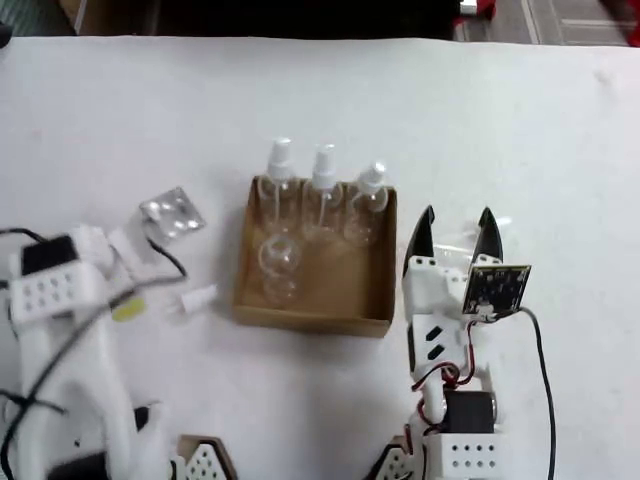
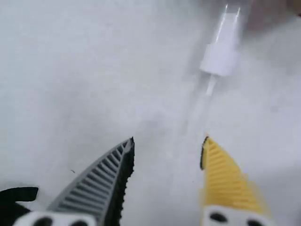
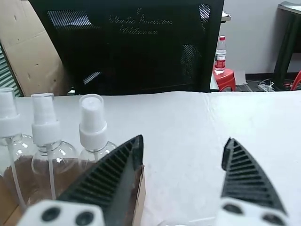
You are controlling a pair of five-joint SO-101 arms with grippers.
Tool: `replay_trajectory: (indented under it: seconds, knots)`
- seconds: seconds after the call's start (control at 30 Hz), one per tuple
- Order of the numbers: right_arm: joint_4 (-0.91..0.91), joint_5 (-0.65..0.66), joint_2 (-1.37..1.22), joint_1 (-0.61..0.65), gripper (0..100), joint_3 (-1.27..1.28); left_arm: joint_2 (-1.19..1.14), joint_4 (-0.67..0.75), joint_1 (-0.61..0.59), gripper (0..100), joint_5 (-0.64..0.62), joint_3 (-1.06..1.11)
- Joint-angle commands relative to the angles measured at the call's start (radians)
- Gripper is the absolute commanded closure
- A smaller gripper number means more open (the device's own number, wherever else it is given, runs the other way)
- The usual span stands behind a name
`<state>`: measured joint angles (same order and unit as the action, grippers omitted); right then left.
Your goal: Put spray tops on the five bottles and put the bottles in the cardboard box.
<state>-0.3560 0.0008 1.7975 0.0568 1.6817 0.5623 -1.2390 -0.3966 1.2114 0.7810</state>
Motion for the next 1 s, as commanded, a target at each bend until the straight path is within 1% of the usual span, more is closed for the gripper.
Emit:
replay_trajectory:
  seconds: [0.0,0.07,0.2,0.37,0.6,0.67,0.8,0.97]
  knots:
    - [0.018,0.014,0.004,-0.005,75.5,0.009,0.186,0.094,0.168,74,-0.098,0.178]
    - [0.016,0.014,0.004,-0.005,75.5,0.009,0.226,0.169,0.208,74,-0.129,0.244]
    - [0.016,0.014,0.004,-0.005,75.5,0.009,0.231,0.256,0.262,74,-0.133,0.310]
    - [0.016,0.014,0.004,-0.004,75.5,0.009,0.127,0.313,0.280,74,-0.133,0.298]
    - [0.016,0.014,0.004,-0.005,75.5,0.009,-0.200,0.324,0.282,74,-0.135,0.137]
    - [0.016,0.014,0.004,-0.005,75.5,0.009,-0.257,0.324,0.282,74,-0.135,0.121]
    - [0.016,0.014,0.004,-0.004,75.5,0.009,-0.232,0.333,0.282,76,-0.163,0.126]
    - [0.016,0.014,0.004,-0.001,75.5,0.009,-0.222,0.351,0.300,77,-0.169,0.127]
